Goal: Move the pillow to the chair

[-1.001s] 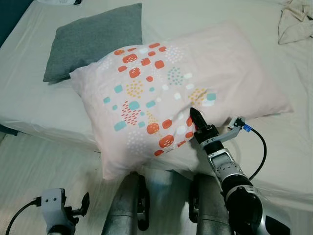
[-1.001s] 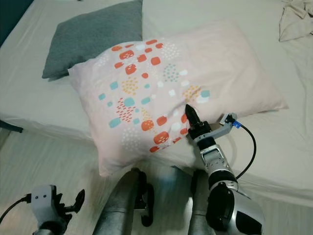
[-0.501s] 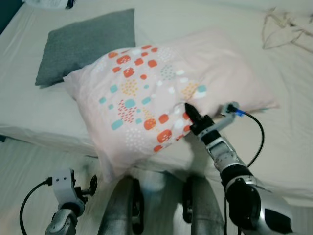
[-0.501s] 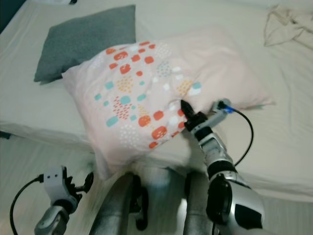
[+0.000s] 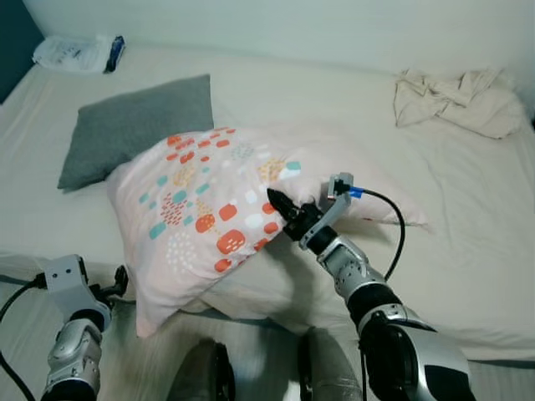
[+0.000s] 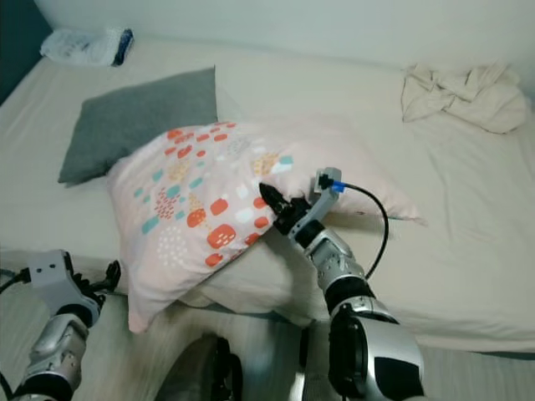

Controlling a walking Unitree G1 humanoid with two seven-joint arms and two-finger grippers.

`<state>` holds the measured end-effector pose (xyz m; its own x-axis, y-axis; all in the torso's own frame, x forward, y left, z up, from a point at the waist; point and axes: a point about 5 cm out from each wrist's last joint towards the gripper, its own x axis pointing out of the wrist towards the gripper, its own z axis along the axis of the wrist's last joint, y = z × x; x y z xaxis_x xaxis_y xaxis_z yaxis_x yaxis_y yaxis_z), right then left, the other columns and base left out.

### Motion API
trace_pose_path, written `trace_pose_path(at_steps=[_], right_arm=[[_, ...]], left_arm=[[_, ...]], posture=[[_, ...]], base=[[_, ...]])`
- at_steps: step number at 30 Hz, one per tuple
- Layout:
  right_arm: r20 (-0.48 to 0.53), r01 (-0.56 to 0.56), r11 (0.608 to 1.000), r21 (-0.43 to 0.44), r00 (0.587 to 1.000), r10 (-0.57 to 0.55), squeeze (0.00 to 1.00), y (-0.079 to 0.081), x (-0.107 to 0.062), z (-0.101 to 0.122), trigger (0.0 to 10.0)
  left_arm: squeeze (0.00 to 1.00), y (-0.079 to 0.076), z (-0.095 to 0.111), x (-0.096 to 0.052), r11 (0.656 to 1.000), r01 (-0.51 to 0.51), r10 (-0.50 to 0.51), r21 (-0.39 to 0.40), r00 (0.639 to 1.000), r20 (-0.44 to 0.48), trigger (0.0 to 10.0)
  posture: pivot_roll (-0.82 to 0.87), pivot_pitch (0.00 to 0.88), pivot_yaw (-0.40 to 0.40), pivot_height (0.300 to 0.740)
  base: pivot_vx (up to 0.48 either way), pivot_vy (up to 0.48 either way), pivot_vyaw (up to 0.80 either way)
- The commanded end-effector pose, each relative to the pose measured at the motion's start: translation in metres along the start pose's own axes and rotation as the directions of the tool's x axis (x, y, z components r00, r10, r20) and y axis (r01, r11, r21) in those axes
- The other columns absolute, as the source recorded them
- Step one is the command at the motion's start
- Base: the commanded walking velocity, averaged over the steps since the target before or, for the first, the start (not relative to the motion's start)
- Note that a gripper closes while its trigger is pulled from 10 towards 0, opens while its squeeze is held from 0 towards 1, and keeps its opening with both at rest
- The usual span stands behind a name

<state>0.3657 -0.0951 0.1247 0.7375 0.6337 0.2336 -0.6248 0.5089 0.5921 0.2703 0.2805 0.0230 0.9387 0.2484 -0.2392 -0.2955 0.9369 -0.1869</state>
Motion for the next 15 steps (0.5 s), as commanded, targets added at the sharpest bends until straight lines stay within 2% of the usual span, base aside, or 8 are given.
trace_pose_path(at_steps=[1,6,7,10,11,12,14,15], right_arm=[[0.027,-0.085,0.996,-0.016,0.996,0.085,0.00,0.010,0.009,0.007,0.0],[-0.026,-0.120,0.992,-0.025,0.992,0.119,0.00,0.016,0.011,-0.004,0.0],[-0.026,-0.120,0.992,-0.025,0.992,0.119,0.00,0.016,0.011,-0.004,0.0],[-0.137,-0.111,0.993,-0.042,0.985,0.104,0.00,0.016,0.004,-0.031,0.0],[-0.137,-0.111,0.993,-0.042,0.985,0.104,0.00,0.016,0.004,-0.031,0.0],[-0.199,-0.088,0.995,-0.049,0.977,0.076,0.00,0.015,-0.002,-0.047,0.0],[-0.218,-0.076,0.996,-0.050,0.974,0.064,0.00,0.014,-0.005,-0.052,0.0],[-0.261,-0.050,0.997,-0.063,0.965,0.032,0.00,0.011,-0.011,-0.062,0.0]], left_arm=[[0.00,-0.003,-0.018,-0.006,1.000,-0.014,0.014,-0.014,0.998,-0.060,10.0],[0.00,-0.015,-0.059,-0.023,1.000,-0.010,0.011,0.007,0.971,-0.239,10.0],[0.00,-0.015,-0.059,-0.023,1.000,-0.010,0.011,0.007,0.971,-0.239,10.0],[0.00,-0.014,-0.083,-0.039,0.999,-0.033,0.037,0.016,0.939,-0.342,10.0],[0.00,-0.014,-0.083,-0.039,0.999,-0.033,0.037,0.016,0.939,-0.342,10.0],[0.00,-0.012,-0.093,-0.046,0.999,-0.048,0.050,0.015,0.920,-0.388,10.0],[0.00,-0.012,-0.096,-0.049,0.998,-0.053,0.055,0.015,0.914,-0.402,10.0],[0.00,-0.012,-0.101,-0.053,0.998,-0.059,0.059,0.014,0.903,-0.426,10.0]], posture=[[-0.01,0.094,-0.009,0.698],[-0.01,0.058,-0.011,0.728],[-0.01,0.058,-0.011,0.728],[-0.01,0.048,-0.016,0.740],[-0.01,0.048,-0.016,0.740],[-0.01,0.041,-0.019,0.740],[-0.01,0.041,-0.019,0.740],[-0.01,0.036,-0.019,0.740]], base=[[0.000,0.000,0.00],[0.000,0.000,0.00],[0.000,0.000,0.00],[0.000,0.000,0.00],[0.000,0.000,0.00],[0.000,0.000,0.00],[0.000,0.000,0.00],[0.000,0.000,0.00]])
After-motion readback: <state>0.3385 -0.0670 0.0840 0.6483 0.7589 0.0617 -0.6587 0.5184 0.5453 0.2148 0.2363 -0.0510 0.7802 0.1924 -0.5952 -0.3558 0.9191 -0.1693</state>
